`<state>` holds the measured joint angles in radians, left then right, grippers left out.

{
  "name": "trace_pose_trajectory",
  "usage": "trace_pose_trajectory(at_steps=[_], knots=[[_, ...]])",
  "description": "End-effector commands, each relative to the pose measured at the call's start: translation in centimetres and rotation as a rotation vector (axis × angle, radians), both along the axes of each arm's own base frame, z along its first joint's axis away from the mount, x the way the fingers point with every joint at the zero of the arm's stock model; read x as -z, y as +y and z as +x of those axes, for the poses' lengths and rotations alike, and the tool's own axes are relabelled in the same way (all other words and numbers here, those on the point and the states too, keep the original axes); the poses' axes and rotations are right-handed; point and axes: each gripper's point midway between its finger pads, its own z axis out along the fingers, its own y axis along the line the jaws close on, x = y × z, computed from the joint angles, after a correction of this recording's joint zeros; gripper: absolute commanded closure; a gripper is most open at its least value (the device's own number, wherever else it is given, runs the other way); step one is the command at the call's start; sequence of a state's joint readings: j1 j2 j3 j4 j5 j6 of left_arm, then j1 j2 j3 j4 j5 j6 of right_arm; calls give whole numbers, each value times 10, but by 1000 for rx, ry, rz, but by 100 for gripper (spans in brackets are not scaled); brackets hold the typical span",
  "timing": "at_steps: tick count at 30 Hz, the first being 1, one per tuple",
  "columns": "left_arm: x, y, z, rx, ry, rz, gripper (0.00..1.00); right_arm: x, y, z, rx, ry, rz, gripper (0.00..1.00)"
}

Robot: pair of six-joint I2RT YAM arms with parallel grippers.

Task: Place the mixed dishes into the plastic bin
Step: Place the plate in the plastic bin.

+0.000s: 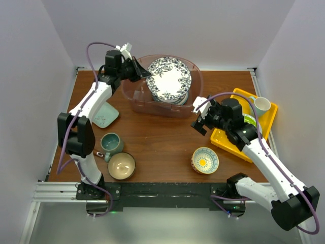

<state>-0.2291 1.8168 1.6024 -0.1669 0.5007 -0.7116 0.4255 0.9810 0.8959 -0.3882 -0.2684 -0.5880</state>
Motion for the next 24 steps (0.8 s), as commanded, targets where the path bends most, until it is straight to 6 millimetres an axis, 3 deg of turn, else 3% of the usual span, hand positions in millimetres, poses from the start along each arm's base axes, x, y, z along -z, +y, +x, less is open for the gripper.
trace_pose_trajectory(at_steps=[1, 24], knots=[[-71, -3, 11, 24, -198, -77, 100, -9, -1, 7, 11, -50, 0, 2], [-37, -6, 21, 37, -147, -48, 100, -8, -1, 7, 14, -54, -4, 2]])
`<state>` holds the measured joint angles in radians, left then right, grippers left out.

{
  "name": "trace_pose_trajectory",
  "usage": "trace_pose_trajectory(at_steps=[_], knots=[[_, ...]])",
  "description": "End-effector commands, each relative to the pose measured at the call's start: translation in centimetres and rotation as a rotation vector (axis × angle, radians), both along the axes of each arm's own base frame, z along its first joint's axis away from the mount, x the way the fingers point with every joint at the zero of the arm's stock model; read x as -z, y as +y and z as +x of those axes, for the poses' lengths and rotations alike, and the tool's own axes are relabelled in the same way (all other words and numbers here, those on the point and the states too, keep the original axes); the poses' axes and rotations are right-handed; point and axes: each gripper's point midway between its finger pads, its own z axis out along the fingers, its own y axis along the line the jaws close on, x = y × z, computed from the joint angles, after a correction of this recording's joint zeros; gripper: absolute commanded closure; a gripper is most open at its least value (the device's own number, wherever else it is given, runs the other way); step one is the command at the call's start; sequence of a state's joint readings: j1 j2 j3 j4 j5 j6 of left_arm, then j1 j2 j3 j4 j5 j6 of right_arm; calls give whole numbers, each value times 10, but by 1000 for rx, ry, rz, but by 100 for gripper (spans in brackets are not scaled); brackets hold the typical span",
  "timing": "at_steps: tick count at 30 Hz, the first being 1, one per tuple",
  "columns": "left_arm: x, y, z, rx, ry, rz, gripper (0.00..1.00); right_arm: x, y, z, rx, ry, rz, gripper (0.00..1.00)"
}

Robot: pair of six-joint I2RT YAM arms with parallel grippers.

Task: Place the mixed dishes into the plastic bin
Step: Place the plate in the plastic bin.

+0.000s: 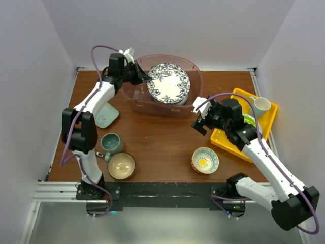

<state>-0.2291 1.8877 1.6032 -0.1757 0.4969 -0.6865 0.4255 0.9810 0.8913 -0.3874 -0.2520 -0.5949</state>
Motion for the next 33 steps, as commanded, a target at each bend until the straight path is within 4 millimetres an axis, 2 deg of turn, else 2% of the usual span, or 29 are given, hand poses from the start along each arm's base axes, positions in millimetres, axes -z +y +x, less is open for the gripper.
trace_pose_trajectory(at_steps=[1, 33], knots=[[-75, -5, 12, 33, -204, -85, 100, -10, 2, 6, 0, -51, 9, 2], [-47, -6, 21, 39, -173, -56, 100, -7, 2, 6, 2, -46, 2, 2]])
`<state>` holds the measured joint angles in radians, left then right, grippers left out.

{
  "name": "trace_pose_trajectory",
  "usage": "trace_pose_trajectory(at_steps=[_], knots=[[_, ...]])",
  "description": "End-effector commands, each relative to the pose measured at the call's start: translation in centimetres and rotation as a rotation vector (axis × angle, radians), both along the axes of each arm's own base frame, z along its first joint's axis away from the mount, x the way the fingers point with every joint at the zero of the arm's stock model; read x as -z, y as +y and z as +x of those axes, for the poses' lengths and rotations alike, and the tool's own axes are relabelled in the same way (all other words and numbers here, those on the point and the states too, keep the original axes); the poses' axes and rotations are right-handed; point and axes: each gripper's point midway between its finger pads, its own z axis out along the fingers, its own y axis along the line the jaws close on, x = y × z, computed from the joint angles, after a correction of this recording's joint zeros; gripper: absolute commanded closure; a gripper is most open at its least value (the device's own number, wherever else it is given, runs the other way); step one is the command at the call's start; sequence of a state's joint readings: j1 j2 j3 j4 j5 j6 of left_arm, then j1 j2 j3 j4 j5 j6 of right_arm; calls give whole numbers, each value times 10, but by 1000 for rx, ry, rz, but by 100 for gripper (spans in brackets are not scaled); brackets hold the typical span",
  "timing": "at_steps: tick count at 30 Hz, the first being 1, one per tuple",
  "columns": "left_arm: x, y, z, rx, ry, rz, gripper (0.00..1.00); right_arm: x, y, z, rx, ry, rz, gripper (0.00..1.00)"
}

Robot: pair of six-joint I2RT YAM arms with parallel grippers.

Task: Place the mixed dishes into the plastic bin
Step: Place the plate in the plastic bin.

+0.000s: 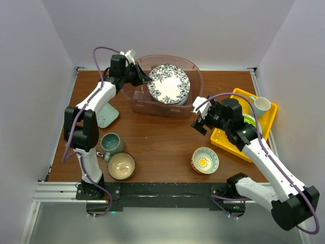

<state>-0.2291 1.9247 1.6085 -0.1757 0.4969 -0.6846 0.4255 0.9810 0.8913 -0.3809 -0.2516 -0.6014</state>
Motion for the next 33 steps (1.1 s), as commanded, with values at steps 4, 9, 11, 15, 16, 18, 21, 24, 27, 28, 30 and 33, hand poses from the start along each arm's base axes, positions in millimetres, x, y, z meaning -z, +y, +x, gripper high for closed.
trace_pose_trajectory(at_steps=[4, 9, 11, 15, 16, 18, 21, 24, 27, 28, 30, 33], knots=[[-60, -4, 19, 34, -204, -58, 100, -6, 1, 5, 6, -39, 2, 2], [-51, -4, 22, 29, -197, -44, 100, -5, 1, 6, 5, -37, 3, 2], [-47, -4, 24, 23, -193, -33, 100, -6, 1, 5, 6, -38, 5, 2], [-39, -2, 30, 9, -184, -21, 100, -6, 1, 5, 5, -40, 4, 2], [-34, -2, 33, 1, -176, -15, 100, -6, 1, 5, 5, -40, 4, 2], [-28, -1, 41, -20, -167, -3, 100, -7, 0, 5, 6, -43, 5, 2], [-24, -1, 52, -39, -165, 11, 100, -7, 1, 5, 4, -44, 4, 2], [-11, -4, 62, -49, -133, 23, 100, -7, 0, 5, 7, -46, 4, 2], [-2, -8, 71, -61, -119, 33, 100, -8, 0, 5, 7, -47, 4, 2], [1, -9, 72, -65, -112, 38, 100, -8, 0, 4, 6, -47, 4, 2], [5, -10, 79, -79, -109, 45, 100, -8, 0, 4, 8, -46, 5, 2], [13, -11, 84, -92, -94, 55, 100, -8, -1, 4, 8, -48, 3, 2]])
